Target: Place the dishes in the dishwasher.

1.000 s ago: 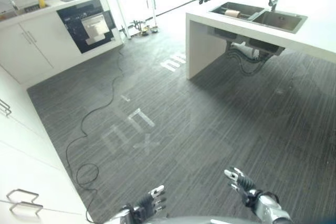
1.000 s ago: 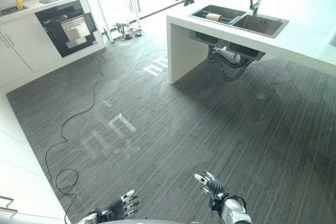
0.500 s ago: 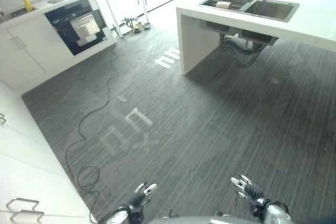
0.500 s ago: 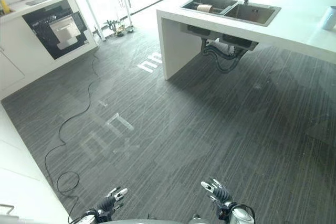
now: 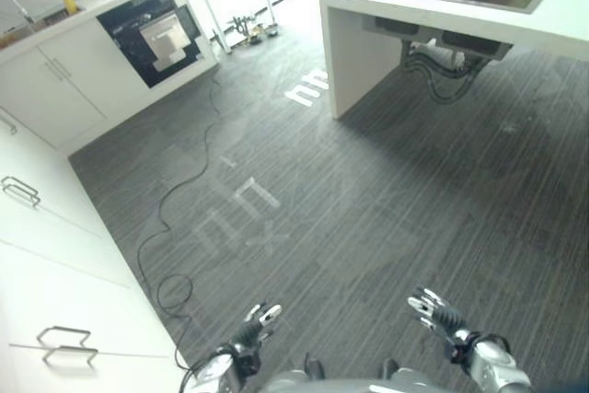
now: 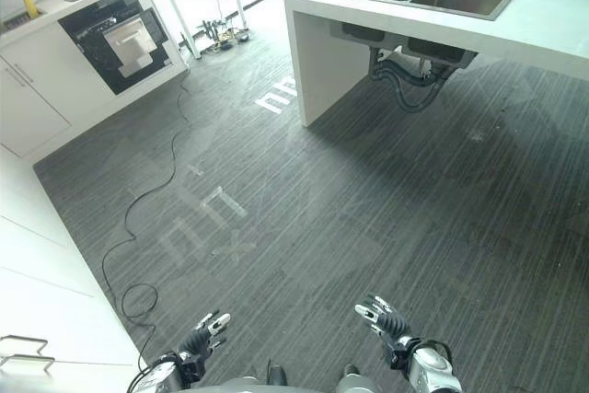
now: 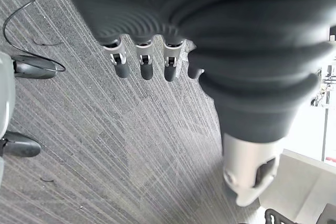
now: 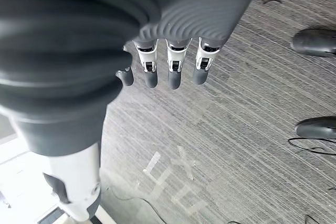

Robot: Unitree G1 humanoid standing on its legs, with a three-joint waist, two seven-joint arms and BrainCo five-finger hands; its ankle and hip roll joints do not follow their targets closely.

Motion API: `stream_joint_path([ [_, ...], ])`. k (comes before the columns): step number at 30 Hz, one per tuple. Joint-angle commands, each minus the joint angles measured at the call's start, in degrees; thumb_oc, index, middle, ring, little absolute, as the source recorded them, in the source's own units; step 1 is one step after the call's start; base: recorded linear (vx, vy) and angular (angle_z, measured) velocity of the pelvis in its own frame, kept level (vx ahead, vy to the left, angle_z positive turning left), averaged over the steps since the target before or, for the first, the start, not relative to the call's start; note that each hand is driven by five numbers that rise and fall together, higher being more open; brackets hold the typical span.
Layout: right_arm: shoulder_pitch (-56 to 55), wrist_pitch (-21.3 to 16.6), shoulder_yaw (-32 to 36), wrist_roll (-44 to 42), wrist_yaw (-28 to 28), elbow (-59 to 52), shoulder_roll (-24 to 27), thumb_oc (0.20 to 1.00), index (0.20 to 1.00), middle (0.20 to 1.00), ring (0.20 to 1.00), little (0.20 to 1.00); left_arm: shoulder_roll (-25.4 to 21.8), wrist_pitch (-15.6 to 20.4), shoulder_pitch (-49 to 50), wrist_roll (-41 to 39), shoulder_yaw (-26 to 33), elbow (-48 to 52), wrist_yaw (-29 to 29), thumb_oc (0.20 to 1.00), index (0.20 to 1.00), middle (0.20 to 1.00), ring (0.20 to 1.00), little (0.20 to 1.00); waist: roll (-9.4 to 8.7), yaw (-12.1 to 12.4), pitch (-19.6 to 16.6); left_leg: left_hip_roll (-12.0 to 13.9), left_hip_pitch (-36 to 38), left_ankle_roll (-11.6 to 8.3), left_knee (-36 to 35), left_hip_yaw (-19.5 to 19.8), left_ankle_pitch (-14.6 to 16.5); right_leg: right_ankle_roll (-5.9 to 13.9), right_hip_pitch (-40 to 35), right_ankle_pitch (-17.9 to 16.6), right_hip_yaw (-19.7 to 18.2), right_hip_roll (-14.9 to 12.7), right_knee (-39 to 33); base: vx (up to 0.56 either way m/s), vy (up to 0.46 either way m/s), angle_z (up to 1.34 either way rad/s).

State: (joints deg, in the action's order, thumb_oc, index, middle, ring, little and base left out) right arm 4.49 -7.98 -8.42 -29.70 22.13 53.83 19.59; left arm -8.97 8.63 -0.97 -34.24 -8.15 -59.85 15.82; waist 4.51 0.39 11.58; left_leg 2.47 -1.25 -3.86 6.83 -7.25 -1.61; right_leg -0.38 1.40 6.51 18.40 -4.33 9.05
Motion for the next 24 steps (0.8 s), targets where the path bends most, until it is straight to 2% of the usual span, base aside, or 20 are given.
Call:
stream_joint_path([
  [1, 2.8, -1.4, -0.6, -3.4, 0.8, -4.8, -0.3, 1.000, 1.000, 1.000, 1.000, 1.000, -0.6, 1.2, -1.4, -2.8, 0.3, 4.0, 1.2, 1.000, 1.000, 1.000, 1.000, 1.000, -3.49, 0.5, 1.2, 1.9, -4.8, -1.92, 17.6, -0.3, 8.0, 4.29, -4.3, 0.9, -4.5, -4.3, -3.6, 0.04, -0.049, 0.14],
  [3, 2.5, -1.7, -0.6, -3.7, 0.9, -6.8, 0.0, 1.000, 1.000, 1.000, 1.000, 1.000, -1.0, 1.5, -0.2, -2.1, 0.8, 5.2, 1.4, 1.000, 1.000, 1.000, 1.000, 1.000, -3.21, 1.0, 2.0, 1.8, -7.3, -2.08, 18.6, -0.4, 6.5, 4.16, -5.0, 1.4, -4.6, -3.8, -3.2, 0.16, 0.017, 0.10],
  [6, 2.2, -1.6, -0.5, -3.9, 1.1, -8.7, 0.3, 1.000, 1.000, 1.000, 1.000, 1.000, -1.5, 1.9, 1.2, -2.1, 1.7, 5.9, 2.2, 1.000, 1.000, 1.000, 1.000, 1.000, -1.94, 2.0, 2.6, 2.6, -7.1, -2.41, 9.9, 0.2, 3.5, 4.72, -6.4, 2.6, -5.2, -2.7, -3.0, 0.37, 0.230, 0.03],
  [7, 1.4, -0.7, -0.8, -4.3, 0.5, -11.6, 0.5, 1.000, 1.000, 1.000, 1.000, 1.000, -1.7, 1.4, 2.2, -0.7, 2.4, 6.9, 0.4, 1.000, 1.000, 1.000, 1.000, 1.000, -0.18, 3.0, 3.3, 6.6, -8.7, -4.55, -0.9, 0.5, -4.3, 4.81, -8.7, 3.9, -5.8, -1.6, -3.3, 0.42, 0.318, -0.20],
  [8, 1.4, -0.7, -0.8, -4.4, 0.5, -11.7, 0.5, 1.000, 1.000, 1.000, 1.000, 1.000, -1.7, 1.3, 2.2, -0.7, 2.4, 6.9, 0.3, 1.000, 1.000, 1.000, 1.000, 1.000, -0.16, 3.0, 3.4, 6.8, -8.7, -4.63, -1.3, 0.4, -4.6, 4.81, -8.9, 3.9, -5.8, -1.6, -3.3, 0.75, 0.675, -0.22],
  [9, 0.8, -0.8, -1.0, -4.2, 0.3, -13.5, 0.3, 1.000, 1.000, 1.000, 1.000, 1.000, -1.3, 0.8, 2.1, 0.7, 3.5, 6.2, 0.2, 1.000, 1.000, 1.000, 1.000, 1.000, 0.11, 3.3, 3.7, 9.2, -10.8, -4.93, -2.8, -1.9, -6.1, 5.21, -10.2, 5.3, -4.6, -2.8, -2.1, 0.42, 0.432, -0.26],
  [10, 0.8, -0.8, -1.0, -4.1, 0.2, -13.6, 0.3, 1.000, 1.000, 1.000, 1.000, 1.000, -1.3, 0.8, 2.1, 0.8, 3.5, 6.1, 0.3, 1.000, 1.000, 1.000, 1.000, 1.000, 0.12, 3.4, 3.6, 9.3, -10.7, -4.89, -2.9, -2.3, -6.1, 5.28, -10.2, 5.5, -4.5, -2.9, -1.9, 0.55, 0.596, -0.19],
  [12, 0.6, -0.1, -0.8, -5.2, -0.2, -14.3, -0.4, 1.000, 1.000, 1.000, 1.000, 1.000, -1.3, 0.6, 2.1, 2.3, 3.8, 6.3, 0.4, 1.000, 1.000, 1.000, 1.000, 1.000, -0.30, 4.0, 2.8, 7.9, -10.2, -3.70, -2.6, -2.4, -4.5, 6.03, -11.8, 8.5, -4.8, -4.1, 1.2, 0.33, 0.325, -0.13],
  [13, 0.1, 0.1, 0.0, -6.5, -0.3, -14.8, -1.0, 1.000, 1.000, 1.000, 1.000, 1.000, -1.7, 0.3, 1.7, 4.5, 3.6, 6.8, 0.9, 1.000, 1.000, 1.000, 1.000, 1.000, -0.84, 4.7, 1.7, 6.3, -11.0, -2.08, -1.2, -2.3, -2.4, 6.18, -14.1, 10.9, -5.3, -3.8, 2.8, 0.32, 0.256, -0.22],
  [14, -0.2, 0.1, 0.2, -6.7, -0.2, -15.0, -1.3, 1.000, 1.000, 1.000, 1.000, 1.000, -2.3, 0.0, 1.4, 5.2, 3.2, 7.4, 0.9, 1.000, 1.000, 1.000, 1.000, 1.000, -1.36, 4.9, 1.4, 5.1, -10.4, -1.17, -1.1, -2.6, -1.6, 6.50, -14.9, 11.7, -5.1, -4.2, 4.3, 0.37, 0.359, -0.15],
  [16, -0.6, 0.0, 0.3, -6.9, -0.5, -16.4, -2.4, 1.000, 1.000, 1.000, 1.000, 1.000, -3.7, -0.3, 0.2, 5.7, 1.6, 8.9, 1.1, 1.000, 1.000, 1.000, 1.000, 1.000, -1.91, 4.8, 0.4, 1.4, -7.5, 2.62, -3.1, -3.1, 0.4, 8.98, -11.8, 7.0, -6.0, -5.7, 18.7, 0.25, 0.357, -0.18],
  [17, -0.6, 0.0, 0.3, -6.9, -0.6, -16.6, -2.5, 1.000, 1.000, 1.000, 1.000, 1.000, -3.8, -0.3, 0.1, 5.7, 1.4, 9.0, 1.2, 1.000, 1.000, 1.000, 1.000, 1.000, -1.68, 4.8, 0.2, 1.4, -7.4, 2.90, -3.2, -3.0, 0.6, 9.14, -11.1, 6.1, -6.2, -5.5, 19.8, 0.21, 0.335, -0.01],
  [18, -1.2, -0.1, -0.4, -7.2, -1.7, -18.5, -3.5, 1.000, 1.000, 1.000, 1.000, 1.000, -5.0, -0.4, -0.2, 6.5, 0.3, 10.5, 1.0, 1.000, 1.000, 1.000, 1.000, 1.000, -1.81, 4.7, 0.2, -0.4, -5.7, 5.02, -3.8, -3.0, 2.1, 10.98, -7.5, 1.7, -6.2, -6.2, 29.6, 0.17, 0.279, 0.23],
  [19, -1.2, 0.0, -0.9, -7.3, -1.8, -19.0, -3.8, 1.000, 1.000, 1.000, 1.000, 1.000, -5.4, -0.6, -0.2, 6.7, -0.2, 11.5, 0.2, 1.000, 1.000, 1.000, 1.000, 1.000, -1.91, 4.8, 0.5, -1.3, -4.2, 5.83, -4.7, -3.3, 2.7, 11.43, -5.0, -0.2, -5.9, -7.7, 34.5, 0.19, 0.323, 0.16],
  [20, -0.8, 0.3, -1.5, -7.0, -1.9, -19.3, -4.1, 1.000, 1.000, 1.000, 1.000, 1.000, -5.5, -0.6, -0.2, 6.1, -0.8, 12.3, -0.7, 1.000, 1.000, 1.000, 1.000, 1.000, -1.54, 4.7, 0.7, -1.5, -2.8, 6.30, -5.6, -3.6, 3.1, 11.15, -2.1, -0.9, -5.6, -8.5, 37.0, 0.12, 0.196, 0.06],
  [21, -0.3, 0.3, -2.6, -6.7, -2.1, -19.9, -4.1, 1.000, 1.000, 1.000, 1.000, 1.000, -5.7, -0.4, -0.3, 4.7, -1.1, 12.9, -1.2, 1.000, 1.000, 1.000, 1.000, 1.000, -1.22, 4.0, 1.3, -1.8, -1.0, 6.51, -6.5, -3.5, 3.5, 10.51, 1.4, 0.3, -4.9, -6.9, 36.0, 0.12, 0.131, -0.11],
  [24, -0.1, 0.1, -3.2, -6.5, -2.1, -20.6, -3.9, 1.000, 1.000, 1.000, 1.000, 1.000, -6.1, -1.0, -0.4, 4.2, -1.0, 14.3, -1.1, 1.000, 1.000, 1.000, 1.000, 1.000, -0.83, 2.4, 2.4, -2.0, 1.6, 6.17, -7.4, -2.9, 4.1, 9.61, 5.7, 1.7, -4.0, -4.5, 31.1, 0.16, 0.009, -0.21],
])
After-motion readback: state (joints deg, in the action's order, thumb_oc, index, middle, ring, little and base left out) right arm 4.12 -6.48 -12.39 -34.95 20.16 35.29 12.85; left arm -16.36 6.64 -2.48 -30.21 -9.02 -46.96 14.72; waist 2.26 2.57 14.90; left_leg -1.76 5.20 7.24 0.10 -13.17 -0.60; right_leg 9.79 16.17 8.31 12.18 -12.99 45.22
